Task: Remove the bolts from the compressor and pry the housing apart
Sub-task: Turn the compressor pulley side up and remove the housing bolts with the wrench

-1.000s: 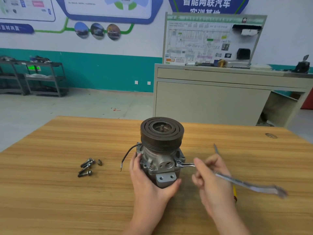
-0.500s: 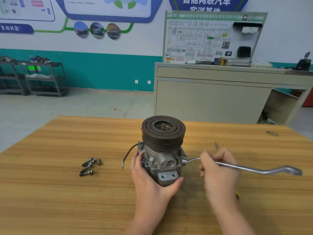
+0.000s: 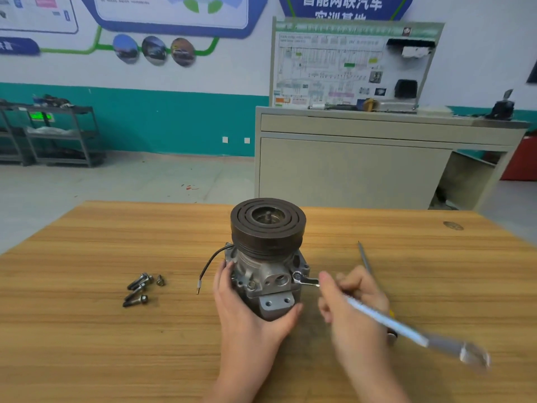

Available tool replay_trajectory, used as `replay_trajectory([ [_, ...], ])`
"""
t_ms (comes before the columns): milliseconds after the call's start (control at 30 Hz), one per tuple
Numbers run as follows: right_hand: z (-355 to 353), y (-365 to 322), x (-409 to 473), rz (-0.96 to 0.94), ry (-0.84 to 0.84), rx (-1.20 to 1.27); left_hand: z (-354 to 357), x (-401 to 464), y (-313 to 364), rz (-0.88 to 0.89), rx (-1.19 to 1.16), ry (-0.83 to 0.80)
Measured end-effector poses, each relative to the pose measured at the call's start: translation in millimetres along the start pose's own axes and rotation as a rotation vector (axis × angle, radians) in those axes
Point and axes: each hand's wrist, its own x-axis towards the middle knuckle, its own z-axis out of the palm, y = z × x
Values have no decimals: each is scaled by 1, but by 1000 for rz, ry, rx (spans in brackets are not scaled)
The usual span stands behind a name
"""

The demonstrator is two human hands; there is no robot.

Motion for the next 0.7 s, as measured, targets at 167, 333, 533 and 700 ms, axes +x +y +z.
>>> replay_trajectory([
  [167,-13,-7,69,524,-363,304,0,1,-1,-5,8,4],
  [333,-7,-8,80,524,-247,484,-1,1,0,-23,6,-4],
  [533,-5,-7,24,150,36,182,-2,3,1,12,27,-9],
  [700,12,-6,-4,-109,174,-141,-2,3,-3,18,27,-3],
])
